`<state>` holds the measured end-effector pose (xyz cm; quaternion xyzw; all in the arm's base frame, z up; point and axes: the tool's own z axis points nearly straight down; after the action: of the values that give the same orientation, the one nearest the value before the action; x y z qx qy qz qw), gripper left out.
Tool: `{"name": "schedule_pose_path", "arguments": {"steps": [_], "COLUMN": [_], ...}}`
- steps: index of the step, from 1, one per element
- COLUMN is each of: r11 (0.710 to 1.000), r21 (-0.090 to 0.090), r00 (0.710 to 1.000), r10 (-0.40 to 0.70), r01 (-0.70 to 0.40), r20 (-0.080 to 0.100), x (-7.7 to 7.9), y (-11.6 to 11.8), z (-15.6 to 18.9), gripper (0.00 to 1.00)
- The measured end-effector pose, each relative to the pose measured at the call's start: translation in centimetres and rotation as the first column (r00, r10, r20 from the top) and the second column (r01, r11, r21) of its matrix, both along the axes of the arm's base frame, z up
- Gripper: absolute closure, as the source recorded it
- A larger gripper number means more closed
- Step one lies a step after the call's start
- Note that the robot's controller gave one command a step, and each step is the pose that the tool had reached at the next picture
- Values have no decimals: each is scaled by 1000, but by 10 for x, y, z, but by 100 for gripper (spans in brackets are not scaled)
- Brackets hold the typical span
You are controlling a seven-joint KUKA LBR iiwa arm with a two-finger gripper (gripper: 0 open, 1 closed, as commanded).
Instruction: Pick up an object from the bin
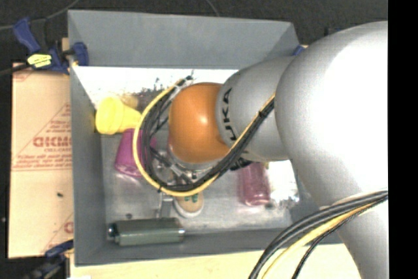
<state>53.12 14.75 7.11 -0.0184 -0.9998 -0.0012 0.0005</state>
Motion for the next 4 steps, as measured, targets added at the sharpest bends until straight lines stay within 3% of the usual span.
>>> {"name": "schedule_pose_path", "arguments": {"steps": [1,2,3,4], "r11": [992,1000,985,985], "r21": [2,3,0,0], "r00": [992,1000,985,985], "r10": [124,-29,174,173], "r01": [-124,29,-174,-173], "r20": [17,11,16,16], "x": [-52,-29,-24,-24], "y": [-50,-91,-87,-87], "z": [33,1,-1,-1], "gripper": [0,0,100,100]}}
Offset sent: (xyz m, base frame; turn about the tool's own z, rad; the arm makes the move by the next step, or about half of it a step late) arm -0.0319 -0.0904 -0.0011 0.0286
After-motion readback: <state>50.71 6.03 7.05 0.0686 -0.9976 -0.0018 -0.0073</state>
